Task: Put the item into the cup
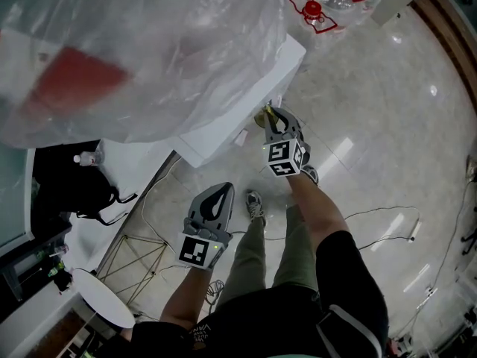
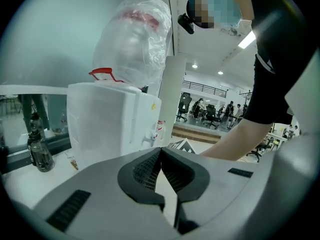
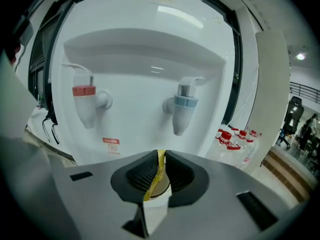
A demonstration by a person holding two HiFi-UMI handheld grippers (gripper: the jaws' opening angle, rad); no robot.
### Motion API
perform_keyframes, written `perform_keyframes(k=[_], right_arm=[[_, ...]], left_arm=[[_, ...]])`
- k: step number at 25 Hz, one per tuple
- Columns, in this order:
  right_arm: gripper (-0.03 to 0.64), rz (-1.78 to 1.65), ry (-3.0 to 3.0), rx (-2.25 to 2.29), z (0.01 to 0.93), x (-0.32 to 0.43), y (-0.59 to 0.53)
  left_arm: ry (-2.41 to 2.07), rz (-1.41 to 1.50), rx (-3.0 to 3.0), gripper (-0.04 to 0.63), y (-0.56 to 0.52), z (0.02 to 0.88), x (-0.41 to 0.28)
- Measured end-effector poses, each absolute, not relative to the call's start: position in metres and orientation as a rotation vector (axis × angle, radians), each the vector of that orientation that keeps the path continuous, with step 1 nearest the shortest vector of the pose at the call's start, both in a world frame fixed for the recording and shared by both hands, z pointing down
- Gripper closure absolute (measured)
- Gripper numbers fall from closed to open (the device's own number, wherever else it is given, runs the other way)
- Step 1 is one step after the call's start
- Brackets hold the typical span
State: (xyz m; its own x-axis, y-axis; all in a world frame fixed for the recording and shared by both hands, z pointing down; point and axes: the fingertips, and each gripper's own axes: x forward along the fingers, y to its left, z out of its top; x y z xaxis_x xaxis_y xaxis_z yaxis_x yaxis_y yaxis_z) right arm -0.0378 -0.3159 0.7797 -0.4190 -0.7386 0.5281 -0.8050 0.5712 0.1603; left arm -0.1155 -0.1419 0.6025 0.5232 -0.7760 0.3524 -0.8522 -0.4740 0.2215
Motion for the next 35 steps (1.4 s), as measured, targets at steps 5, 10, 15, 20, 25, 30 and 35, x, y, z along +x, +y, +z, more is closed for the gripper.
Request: perform_keyframes(k=[5,10,15,20,25,30,35], right_arm=[[0.546,-0.033,-2.163,1.074,0.796,-0.045,-0.306],[0.548,0.006,-2.087,1.052,0.821,-0.031,-0.303],[0.549,0.012,-2.086,1.050,0.824,-0.029,-0.307],[0.549,0.056,-2.103,1.077,0.824,-0.029,-0.308],[0.548,0.127,-2.128,1.103,0.823,-0.027,-0.306],[0.548,0.166,-2.183,1.146,0.805,-0.027,-0.305],[0.548,0.216,-2.250,1.213,0.771,-0.026,-0.303]], left_arm=[[-1.355,0.284,2.392,0.575,-0.142,0.607,-0.118],[-1.354,0.281,2.390,0.575,-0.140,0.611,-0.116],[-1.349,0.291,2.380,0.575,-0.137,0.619,-0.117],[-1.349,0.290,2.374,0.575,-0.136,0.620,-0.115],[-1.349,0.290,2.380,0.575,-0.137,0.617,-0.115],[-1.346,0.284,2.395,0.575,-0.140,0.609,-0.111],[-1.343,0.274,2.415,0.575,-0.145,0.595,-0.108]])
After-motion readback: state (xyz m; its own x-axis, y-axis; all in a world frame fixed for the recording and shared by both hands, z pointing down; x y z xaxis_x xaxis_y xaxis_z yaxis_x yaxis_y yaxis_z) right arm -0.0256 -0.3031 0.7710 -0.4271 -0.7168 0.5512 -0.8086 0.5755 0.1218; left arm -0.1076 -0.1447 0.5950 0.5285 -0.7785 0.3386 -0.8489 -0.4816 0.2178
